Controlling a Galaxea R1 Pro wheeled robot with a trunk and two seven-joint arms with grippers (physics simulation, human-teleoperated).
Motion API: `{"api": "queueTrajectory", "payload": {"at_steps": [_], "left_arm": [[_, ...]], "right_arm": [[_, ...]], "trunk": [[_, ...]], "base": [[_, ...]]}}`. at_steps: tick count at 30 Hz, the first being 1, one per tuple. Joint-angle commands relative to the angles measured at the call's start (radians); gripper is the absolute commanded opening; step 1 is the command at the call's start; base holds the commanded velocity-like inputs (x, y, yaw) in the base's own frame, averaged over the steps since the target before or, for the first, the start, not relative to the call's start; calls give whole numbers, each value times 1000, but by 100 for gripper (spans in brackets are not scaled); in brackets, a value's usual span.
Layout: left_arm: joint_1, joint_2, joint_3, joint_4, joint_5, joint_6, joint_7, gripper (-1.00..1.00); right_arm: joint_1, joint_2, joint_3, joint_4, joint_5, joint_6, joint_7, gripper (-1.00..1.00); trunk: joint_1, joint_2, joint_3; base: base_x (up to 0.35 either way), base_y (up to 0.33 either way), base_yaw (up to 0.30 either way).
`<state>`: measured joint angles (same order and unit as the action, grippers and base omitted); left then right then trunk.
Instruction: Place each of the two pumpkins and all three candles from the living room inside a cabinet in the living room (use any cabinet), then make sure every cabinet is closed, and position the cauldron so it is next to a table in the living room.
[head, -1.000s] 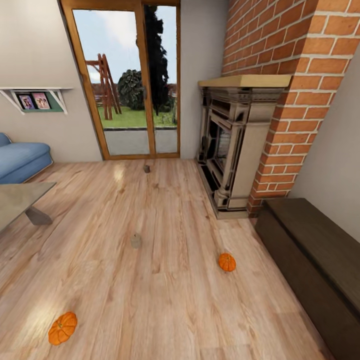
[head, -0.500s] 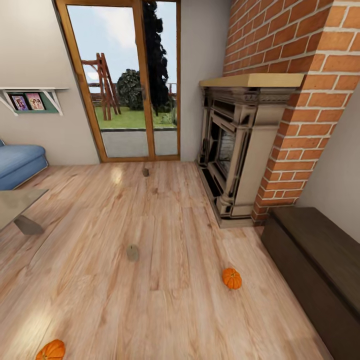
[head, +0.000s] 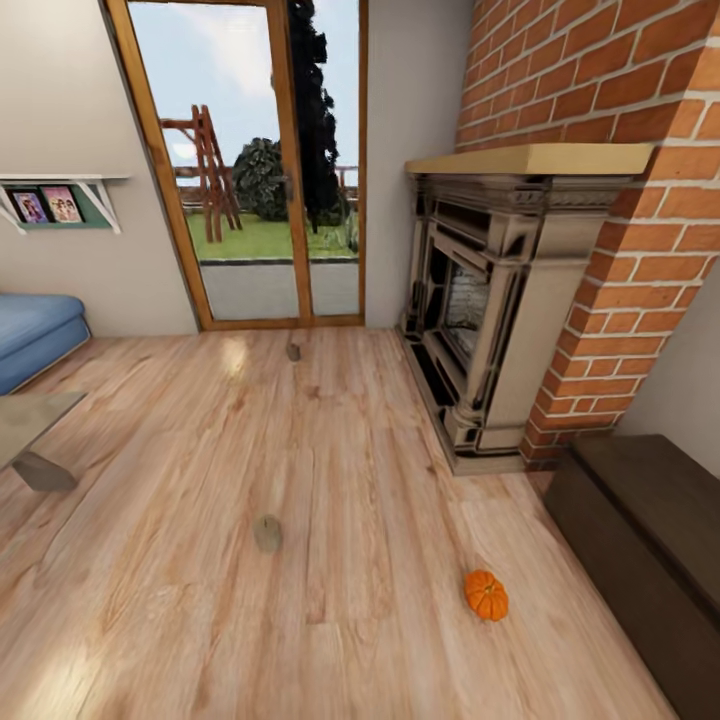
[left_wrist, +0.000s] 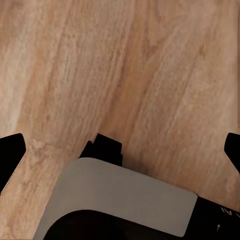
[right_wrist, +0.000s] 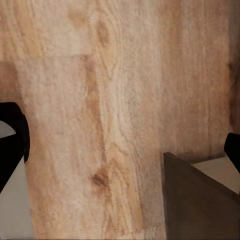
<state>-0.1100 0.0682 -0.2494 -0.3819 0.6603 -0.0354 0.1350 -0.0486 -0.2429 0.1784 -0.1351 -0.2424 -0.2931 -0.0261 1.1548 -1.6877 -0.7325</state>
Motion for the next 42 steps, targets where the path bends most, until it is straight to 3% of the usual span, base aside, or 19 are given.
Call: {"api": "queueTrajectory", "payload": {"at_steps": [1, 8, 21, 42], "left_arm": [[0, 1, -9, 0, 8, -4, 6, 100], [0, 1, -10, -1, 5, -7, 5, 100], [0, 1, -13, 0, 6, -34, 4, 100], [0, 0, -21, -3, -16, -37, 0, 100]], "right_arm": [[-1, 0, 9, 4, -7, -3, -3, 100], [-1, 0, 13, 13, -6, -4, -2, 100], [-1, -1, 13, 14, -7, -3, -3, 100], [-1, 0, 10, 17, -9, -4, -3, 100]], "trunk": [[1, 0, -1], [1, 0, -1], [1, 0, -5], [1, 0, -5]], "base": [[340, 39, 0], [172, 13, 29], [97, 1, 212], [106, 29, 5]]}}
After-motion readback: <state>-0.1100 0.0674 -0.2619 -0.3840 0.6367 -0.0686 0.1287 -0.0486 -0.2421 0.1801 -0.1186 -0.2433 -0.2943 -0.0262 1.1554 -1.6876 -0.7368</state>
